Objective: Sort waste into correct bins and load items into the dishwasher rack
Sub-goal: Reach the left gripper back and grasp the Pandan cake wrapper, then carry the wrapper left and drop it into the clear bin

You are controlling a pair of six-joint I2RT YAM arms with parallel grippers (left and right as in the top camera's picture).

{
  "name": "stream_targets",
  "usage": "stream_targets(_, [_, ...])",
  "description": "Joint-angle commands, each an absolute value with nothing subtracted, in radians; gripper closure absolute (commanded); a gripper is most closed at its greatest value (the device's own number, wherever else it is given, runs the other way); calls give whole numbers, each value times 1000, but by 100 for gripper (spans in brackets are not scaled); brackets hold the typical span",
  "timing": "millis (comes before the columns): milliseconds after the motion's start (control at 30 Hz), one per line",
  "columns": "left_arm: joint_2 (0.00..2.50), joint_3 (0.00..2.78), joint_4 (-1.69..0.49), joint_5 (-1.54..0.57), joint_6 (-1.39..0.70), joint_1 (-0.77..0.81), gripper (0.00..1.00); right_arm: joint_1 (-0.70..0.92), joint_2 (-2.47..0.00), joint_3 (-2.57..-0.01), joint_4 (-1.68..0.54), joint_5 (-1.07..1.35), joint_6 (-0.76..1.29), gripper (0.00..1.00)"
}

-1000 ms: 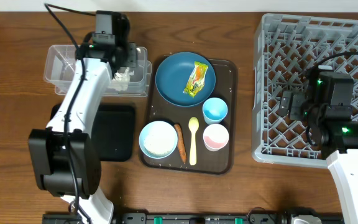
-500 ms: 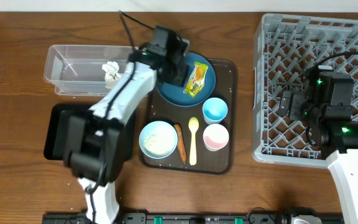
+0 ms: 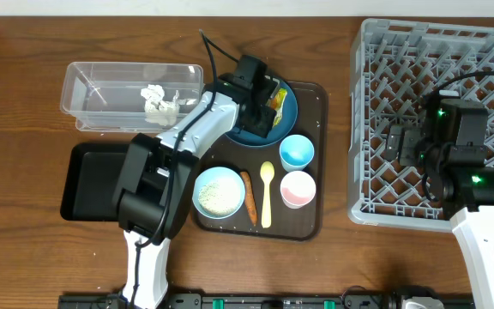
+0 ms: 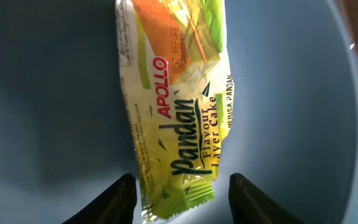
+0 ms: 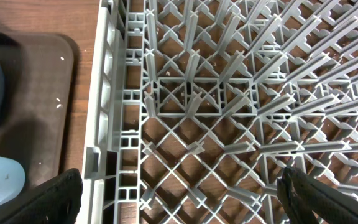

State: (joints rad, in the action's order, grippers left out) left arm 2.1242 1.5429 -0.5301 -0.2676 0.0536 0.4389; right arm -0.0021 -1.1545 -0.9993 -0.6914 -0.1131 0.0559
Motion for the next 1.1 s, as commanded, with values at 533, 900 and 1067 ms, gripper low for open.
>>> stream_targets(533, [2138,1516,-525,-220,67,441,94,13,-1147,-1018,-700,-123,44,1])
stream_targets(900, [1981,1535,-533,-92,66,428,94,13,-1147,-1018,-700,-124,44,1])
stream_targets(1067, [1834,1535,-552,39,67,377,94,13,-1147,-1018,-700,-123,44,1])
